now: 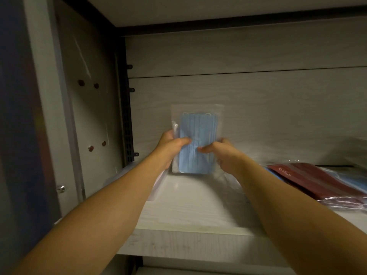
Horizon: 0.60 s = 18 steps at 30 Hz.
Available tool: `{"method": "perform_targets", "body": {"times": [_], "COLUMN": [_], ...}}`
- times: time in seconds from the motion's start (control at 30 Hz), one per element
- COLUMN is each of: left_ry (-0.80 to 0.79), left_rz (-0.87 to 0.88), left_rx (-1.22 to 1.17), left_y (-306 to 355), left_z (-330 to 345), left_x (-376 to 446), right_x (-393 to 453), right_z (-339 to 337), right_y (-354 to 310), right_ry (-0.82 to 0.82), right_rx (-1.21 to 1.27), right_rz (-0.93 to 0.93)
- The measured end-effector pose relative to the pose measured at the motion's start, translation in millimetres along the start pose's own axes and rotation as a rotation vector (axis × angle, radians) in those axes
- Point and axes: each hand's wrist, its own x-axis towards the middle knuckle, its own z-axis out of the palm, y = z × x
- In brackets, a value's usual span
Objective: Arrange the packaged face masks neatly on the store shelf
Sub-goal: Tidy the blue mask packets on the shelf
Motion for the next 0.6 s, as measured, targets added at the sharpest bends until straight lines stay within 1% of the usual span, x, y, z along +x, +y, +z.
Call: {"method": "perform_targets", "body": {"times": [0.1, 0.17, 0.3, 0.5, 0.6], "left_ry": [0.012, 0.007, -0.002, 0.001, 0.008], "left_rz": [-0.029, -0.038, -0.034, -0.033, -0.065], "left_rx": [-0.037, -0.046, -0.047, -0.076, -0.068], "left_y": [1.1, 0.8, -1.0, 1.1, 2.6], "left_z": [-2.3, -4.1, -3.1, -0.2, -0.7], "left_x": [-0.3, -0.4, -0.7, 0.0, -0.4], "right_x": [1.8, 1.0, 0.0, -3.6, -6.1], "right_z": [1.3, 2.3, -1.3, 0.7, 1.3], "right_y": [-2.3, -3.1, 3.0, -0.9, -3.1], "right_ry": [0.03, 0.02, -0.015, 0.014, 0.005], "right_rx": [0.007, -0.003, -0.048, -0.018, -0.037], "right_rz": [0.069, 0.107, 0.108, 0.066, 0.091]}}
